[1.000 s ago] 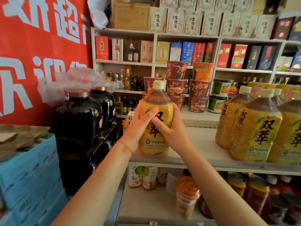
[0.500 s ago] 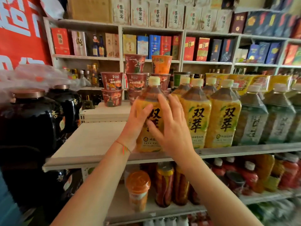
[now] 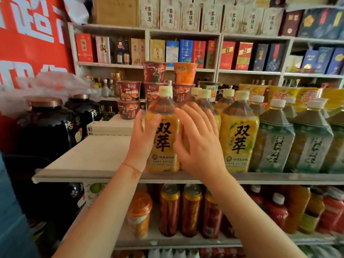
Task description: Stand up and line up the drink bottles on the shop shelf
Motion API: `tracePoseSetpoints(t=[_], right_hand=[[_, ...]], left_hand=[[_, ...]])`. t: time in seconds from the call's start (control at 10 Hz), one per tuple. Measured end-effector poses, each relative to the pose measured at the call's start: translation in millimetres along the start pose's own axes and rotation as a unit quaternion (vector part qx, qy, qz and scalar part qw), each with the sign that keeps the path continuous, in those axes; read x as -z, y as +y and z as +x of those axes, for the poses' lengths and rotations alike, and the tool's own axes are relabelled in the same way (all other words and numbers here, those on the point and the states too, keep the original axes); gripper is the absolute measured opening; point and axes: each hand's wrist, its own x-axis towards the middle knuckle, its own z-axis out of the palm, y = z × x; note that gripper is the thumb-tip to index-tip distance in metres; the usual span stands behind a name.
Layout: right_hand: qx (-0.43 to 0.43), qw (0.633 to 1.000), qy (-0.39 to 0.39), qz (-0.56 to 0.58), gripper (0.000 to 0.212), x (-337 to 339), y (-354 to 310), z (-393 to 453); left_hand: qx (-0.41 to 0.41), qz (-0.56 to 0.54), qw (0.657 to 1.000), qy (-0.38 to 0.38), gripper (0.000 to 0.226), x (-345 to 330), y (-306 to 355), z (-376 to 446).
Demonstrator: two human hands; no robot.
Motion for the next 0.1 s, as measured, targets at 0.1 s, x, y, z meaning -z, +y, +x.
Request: tracePoseSetpoints(t=[0.1], right_hand=[[-0.014, 0.994, 0.086, 0.066, 0.039, 53.3, 17.1, 2.8]], left_hand=[[-0.125, 0.032, 0.983, 0.129, 0.082, -9.5, 47.6, -27.0]])
